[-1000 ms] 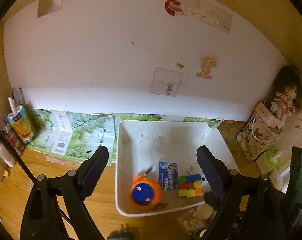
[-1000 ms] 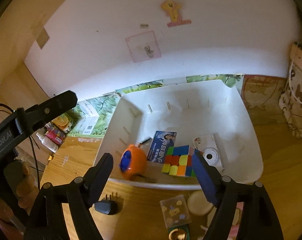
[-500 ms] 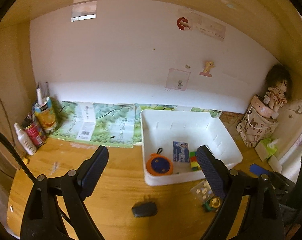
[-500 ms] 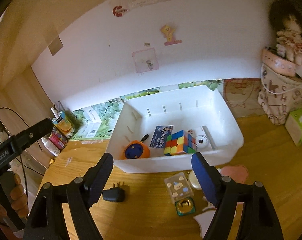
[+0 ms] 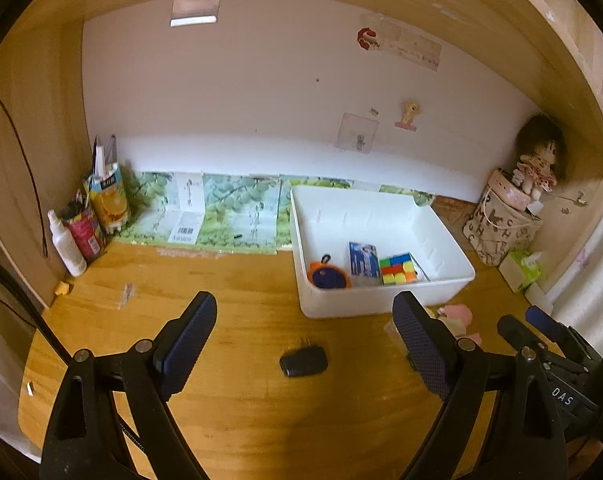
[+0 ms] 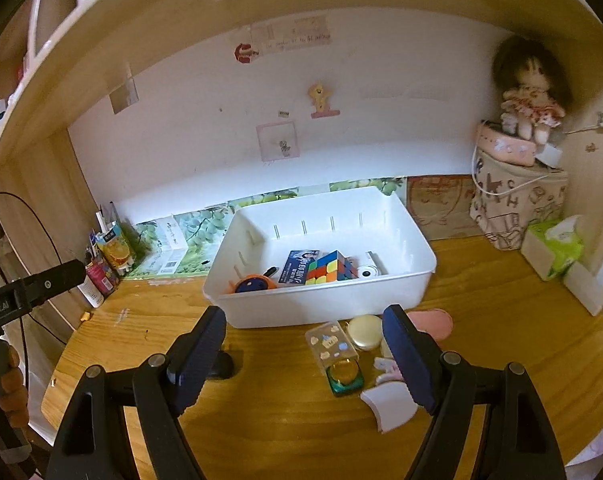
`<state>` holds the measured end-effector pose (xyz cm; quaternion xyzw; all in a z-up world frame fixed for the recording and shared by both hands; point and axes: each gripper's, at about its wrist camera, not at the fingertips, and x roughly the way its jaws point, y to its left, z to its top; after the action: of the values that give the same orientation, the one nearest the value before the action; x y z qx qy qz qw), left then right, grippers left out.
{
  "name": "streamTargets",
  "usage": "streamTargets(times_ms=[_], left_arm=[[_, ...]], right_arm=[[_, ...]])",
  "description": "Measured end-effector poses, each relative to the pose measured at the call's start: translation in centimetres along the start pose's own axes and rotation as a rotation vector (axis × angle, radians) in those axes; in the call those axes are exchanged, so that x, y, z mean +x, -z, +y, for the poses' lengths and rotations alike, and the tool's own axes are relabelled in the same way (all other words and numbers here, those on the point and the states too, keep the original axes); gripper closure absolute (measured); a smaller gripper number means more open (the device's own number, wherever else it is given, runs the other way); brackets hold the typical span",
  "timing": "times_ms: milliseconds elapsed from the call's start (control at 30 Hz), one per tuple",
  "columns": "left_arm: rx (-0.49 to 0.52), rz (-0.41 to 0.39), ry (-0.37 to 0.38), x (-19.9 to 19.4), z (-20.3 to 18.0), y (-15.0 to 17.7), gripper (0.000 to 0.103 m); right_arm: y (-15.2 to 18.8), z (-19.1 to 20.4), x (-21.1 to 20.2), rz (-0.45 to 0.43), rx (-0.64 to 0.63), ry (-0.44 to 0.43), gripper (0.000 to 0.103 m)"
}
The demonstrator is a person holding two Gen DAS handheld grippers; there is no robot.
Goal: Organize rigid objects
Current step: 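Withdraw both tools from the tray back over the desk, then move both tools down toward the items lying beside the tray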
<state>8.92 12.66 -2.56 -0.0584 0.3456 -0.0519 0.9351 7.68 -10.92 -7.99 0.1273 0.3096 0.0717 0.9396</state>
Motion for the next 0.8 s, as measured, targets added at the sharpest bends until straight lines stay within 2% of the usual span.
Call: streamTargets(times_ms=[367,667,800], left_arm=[[0.007,0.064,-0.015,-0.5,0.3,2.9,0.012],[-0.049,0.163,-0.04,0.7,-1.3,4.7,0.012],[-0.075,0.2,-0.04,1.8,-3.2,5.5,0.012]], right_arm=[[4.0,-0.3,-2.3,-0.037,-0.072,0.072,0.022],[5.9,-2.3,-0.5,0.053,-0.189,0.052,0.022],[6.4,-4.0,0.3,0.099,-0.24,0.009,0.021]])
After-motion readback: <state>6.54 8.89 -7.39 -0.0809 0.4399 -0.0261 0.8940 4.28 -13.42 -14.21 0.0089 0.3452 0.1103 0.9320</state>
